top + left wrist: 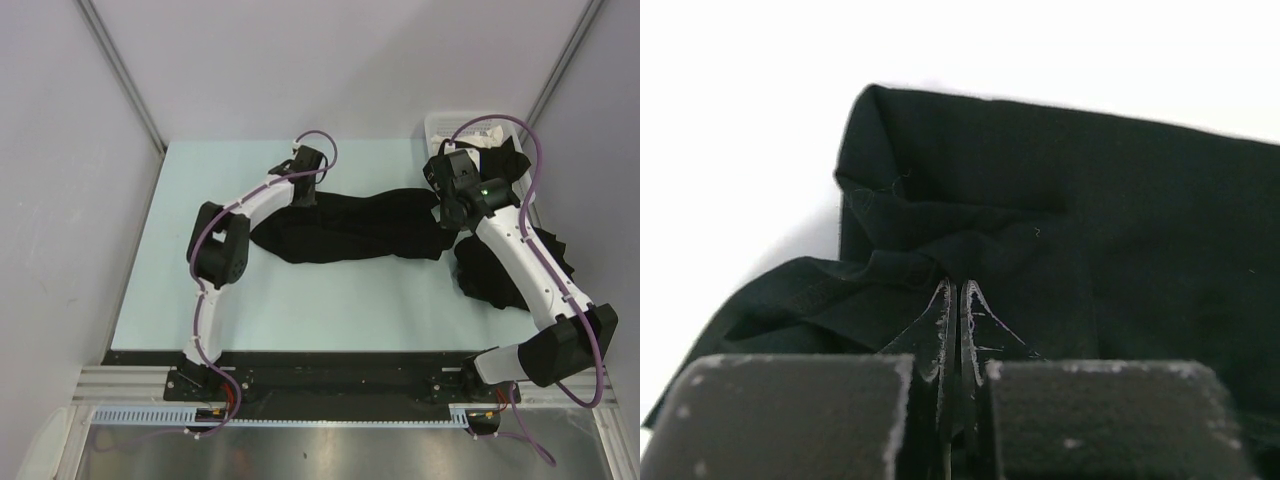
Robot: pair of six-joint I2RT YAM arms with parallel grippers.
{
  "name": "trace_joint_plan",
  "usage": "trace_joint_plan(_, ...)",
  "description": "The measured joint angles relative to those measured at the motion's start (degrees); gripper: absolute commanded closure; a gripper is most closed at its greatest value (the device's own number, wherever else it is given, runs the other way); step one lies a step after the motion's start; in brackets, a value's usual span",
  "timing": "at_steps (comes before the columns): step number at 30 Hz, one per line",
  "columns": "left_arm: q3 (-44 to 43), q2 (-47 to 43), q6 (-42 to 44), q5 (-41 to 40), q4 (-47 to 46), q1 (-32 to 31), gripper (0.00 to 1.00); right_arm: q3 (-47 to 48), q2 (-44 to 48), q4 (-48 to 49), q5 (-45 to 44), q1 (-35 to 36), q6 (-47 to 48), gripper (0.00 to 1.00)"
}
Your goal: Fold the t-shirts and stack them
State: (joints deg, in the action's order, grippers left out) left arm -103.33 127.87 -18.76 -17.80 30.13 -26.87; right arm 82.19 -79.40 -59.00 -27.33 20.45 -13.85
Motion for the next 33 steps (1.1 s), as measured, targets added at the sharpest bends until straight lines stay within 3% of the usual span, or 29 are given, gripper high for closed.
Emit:
trace_joint_plan(7, -2.78, -6.1, 3.5, -3.76, 2.97, 0.0, 1.0, 2.49, -0.63, 2.12, -0.52, 0.0, 1.49, 1.0)
trace_joint_plan(13, -8.0, -17.18, 4.59, -7.96, 5.75, 1.36, 1.0, 9.46, -3.23, 7.67, -2.27, 0.0, 2.97, 1.0)
trace_joint_plan(20, -11.21, -30.58, 5.55, -12.13, 7.43, 7.98, 1.0, 28.04, -15.19, 9.18, -4.42, -0.22, 4.61, 1.0)
trace_joint_plan(24, -7.8, -37.33, 4.81, -12.26, 8.09, 14.62, 1.0, 39.76, -22.43, 9.53, -4.52, -1.36, 4.96, 1.0)
trace_joint_plan(26, -3.91, -40.96, 4.26, -12.24, 8.33, 17.73, 1.0, 41.11, -22.95, 9.49, -4.28, -2.4, 4.92, 1.0)
trace_joint_plan(33, 4.26, -44.68, 3.32, -11.5, 10.88, 19.45, 1.0, 35.34, -18.18, 9.44, -2.93, -5.31, 4.5, 1.0)
